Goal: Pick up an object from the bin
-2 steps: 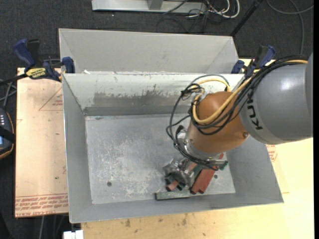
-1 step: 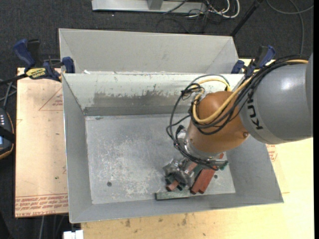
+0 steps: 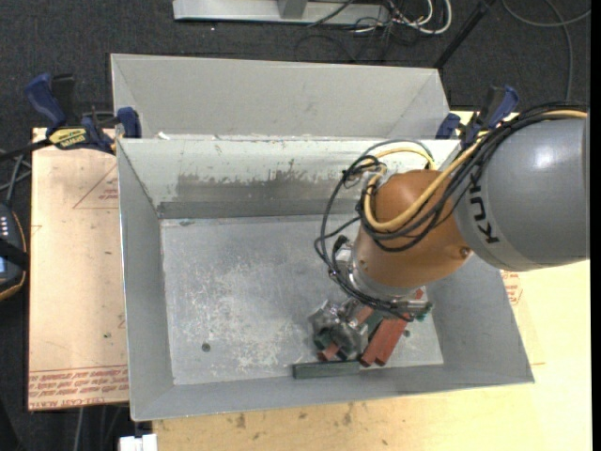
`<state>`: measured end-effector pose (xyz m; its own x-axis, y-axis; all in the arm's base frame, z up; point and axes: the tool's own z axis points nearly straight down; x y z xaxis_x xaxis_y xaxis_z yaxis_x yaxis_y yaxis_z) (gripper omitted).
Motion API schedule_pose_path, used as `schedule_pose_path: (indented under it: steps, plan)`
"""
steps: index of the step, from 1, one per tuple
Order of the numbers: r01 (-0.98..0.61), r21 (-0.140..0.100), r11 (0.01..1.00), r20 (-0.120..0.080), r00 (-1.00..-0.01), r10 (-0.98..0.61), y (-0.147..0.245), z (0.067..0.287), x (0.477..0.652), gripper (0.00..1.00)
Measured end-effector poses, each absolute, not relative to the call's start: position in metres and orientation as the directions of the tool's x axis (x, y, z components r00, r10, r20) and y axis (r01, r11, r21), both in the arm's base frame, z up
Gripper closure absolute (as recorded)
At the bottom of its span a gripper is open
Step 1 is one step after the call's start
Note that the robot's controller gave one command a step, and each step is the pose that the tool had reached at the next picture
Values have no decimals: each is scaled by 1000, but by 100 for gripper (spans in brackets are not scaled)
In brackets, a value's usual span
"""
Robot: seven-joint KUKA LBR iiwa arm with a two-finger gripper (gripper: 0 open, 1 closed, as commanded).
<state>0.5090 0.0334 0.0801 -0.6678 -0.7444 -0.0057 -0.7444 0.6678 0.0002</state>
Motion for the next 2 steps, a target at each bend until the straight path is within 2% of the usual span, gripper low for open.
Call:
schedule_pose_path:
  steps: [2]
  plan:
    - [-743,-1,669,-4,-669,-743,33,105,510,100]
